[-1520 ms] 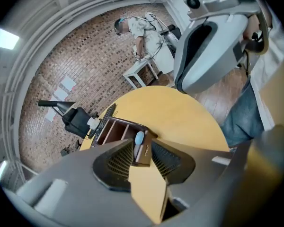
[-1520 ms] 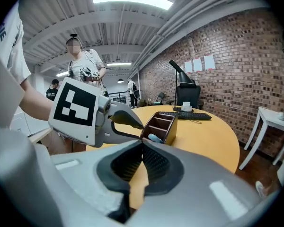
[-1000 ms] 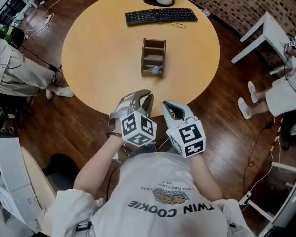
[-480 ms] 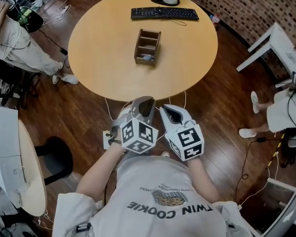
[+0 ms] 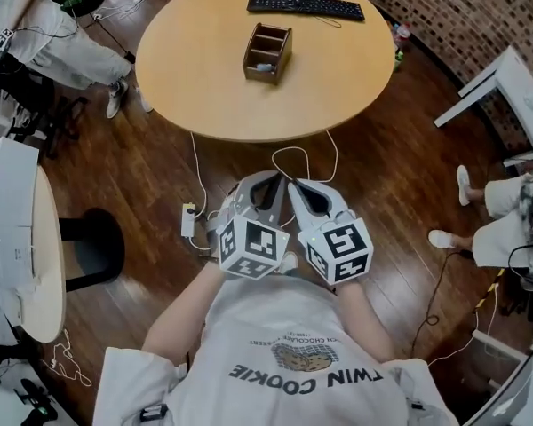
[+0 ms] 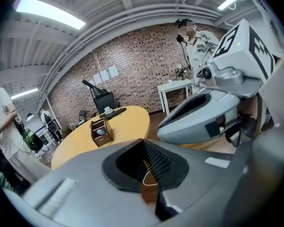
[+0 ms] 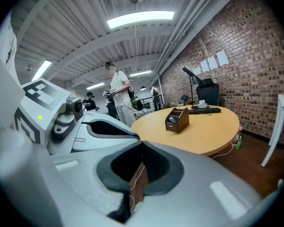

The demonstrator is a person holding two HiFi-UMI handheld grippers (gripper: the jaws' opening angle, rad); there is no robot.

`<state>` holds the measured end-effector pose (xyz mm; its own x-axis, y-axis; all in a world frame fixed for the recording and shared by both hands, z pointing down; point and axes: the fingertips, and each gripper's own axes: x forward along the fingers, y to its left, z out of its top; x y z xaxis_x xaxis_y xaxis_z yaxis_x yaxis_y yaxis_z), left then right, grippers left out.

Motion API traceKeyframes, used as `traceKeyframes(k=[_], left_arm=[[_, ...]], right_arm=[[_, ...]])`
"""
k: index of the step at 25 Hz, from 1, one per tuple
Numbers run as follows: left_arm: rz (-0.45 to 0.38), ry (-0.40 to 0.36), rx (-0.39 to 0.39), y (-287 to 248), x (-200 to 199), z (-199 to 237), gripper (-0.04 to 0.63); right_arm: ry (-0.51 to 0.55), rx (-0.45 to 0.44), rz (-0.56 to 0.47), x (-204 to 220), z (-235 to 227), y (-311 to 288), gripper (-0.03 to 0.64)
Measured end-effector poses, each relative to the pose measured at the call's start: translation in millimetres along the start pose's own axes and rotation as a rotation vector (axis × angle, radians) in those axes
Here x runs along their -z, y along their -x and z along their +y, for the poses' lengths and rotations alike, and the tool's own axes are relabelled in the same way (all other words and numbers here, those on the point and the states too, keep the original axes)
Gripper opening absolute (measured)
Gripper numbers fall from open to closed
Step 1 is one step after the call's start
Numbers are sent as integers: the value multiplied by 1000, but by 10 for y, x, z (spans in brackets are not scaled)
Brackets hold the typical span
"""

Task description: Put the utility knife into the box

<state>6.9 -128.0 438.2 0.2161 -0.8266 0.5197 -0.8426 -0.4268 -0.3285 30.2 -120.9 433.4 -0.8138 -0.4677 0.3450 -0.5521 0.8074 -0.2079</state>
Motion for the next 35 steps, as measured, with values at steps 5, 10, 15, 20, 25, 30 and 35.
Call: traceKeyframes(k=[5, 10, 15, 20, 25, 30, 35], left_arm=[[-7, 116, -52, 318, 96, -136, 8], [-23, 232, -104, 747, 358, -69, 8], [-35, 289, -150, 1191, 598, -16, 8], [-77, 318, -167, 1568, 740, -42, 8], [-108, 347, -173, 1938, 919, -94, 8], [-120, 363, -150, 2266, 1105, -263, 6], [-135, 382, -126, 2563, 1310, -441, 6]], right_arm=[[-30, -22, -14, 85, 144, 175, 2], [-30, -73, -8, 178, 594, 153, 2], [-22, -101, -29, 232, 1094, 181, 2], [-16, -83, -34, 288, 1477, 237, 2], [-1, -56, -28, 398, 1893, 343, 2], [4, -5, -41, 490, 2209, 507, 2], [4, 33, -34, 671, 2528, 653, 2]])
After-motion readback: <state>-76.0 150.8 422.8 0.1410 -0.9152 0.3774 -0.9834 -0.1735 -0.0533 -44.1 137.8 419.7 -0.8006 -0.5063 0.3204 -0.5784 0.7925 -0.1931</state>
